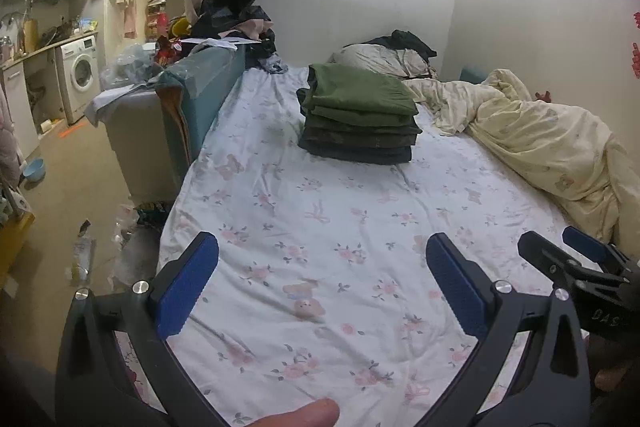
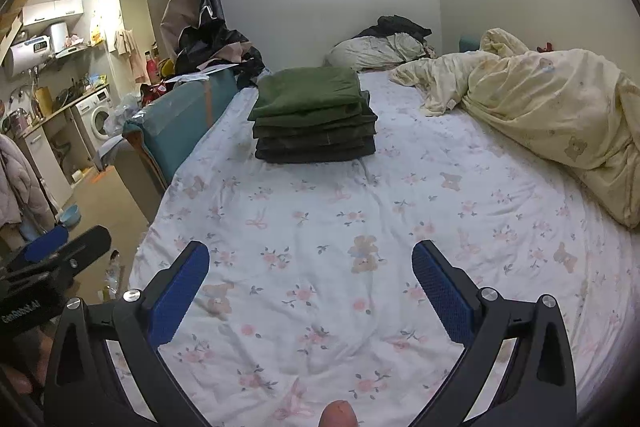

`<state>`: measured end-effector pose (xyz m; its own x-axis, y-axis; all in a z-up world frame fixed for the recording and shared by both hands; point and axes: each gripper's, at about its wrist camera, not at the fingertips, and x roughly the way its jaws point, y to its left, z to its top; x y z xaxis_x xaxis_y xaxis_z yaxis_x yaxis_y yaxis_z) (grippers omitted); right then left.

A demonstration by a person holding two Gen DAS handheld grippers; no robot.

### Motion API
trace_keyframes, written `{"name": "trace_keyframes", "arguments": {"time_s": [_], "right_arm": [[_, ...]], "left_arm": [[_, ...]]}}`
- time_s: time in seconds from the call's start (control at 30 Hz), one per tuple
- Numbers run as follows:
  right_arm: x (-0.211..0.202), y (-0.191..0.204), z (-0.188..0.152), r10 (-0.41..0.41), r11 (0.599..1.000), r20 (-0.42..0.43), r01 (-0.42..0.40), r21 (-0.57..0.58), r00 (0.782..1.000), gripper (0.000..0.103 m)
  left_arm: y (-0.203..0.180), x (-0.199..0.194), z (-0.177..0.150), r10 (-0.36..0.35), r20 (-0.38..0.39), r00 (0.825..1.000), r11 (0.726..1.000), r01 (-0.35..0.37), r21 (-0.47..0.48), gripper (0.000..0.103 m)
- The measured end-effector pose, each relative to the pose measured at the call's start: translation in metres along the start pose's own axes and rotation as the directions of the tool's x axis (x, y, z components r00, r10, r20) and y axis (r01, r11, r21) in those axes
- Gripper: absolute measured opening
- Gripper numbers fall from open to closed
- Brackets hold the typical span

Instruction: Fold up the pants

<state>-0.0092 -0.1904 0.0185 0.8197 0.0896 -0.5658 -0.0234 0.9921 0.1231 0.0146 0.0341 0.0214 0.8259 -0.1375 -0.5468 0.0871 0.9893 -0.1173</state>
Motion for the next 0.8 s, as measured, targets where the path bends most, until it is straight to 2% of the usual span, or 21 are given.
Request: {"name": "trace_keyframes", "arguments": {"time_s": [0.8], "right_arm": [[0.0012, 0.0016, 0.0058, -0.008, 1.000, -0.005, 0.008, 0.002, 1.000, 0.103]], "left_arm": [[0.0011, 0.0015, 0.0001, -0.003, -0.019, 1.000, 1.000, 0.002, -0.014, 0.102]]}}
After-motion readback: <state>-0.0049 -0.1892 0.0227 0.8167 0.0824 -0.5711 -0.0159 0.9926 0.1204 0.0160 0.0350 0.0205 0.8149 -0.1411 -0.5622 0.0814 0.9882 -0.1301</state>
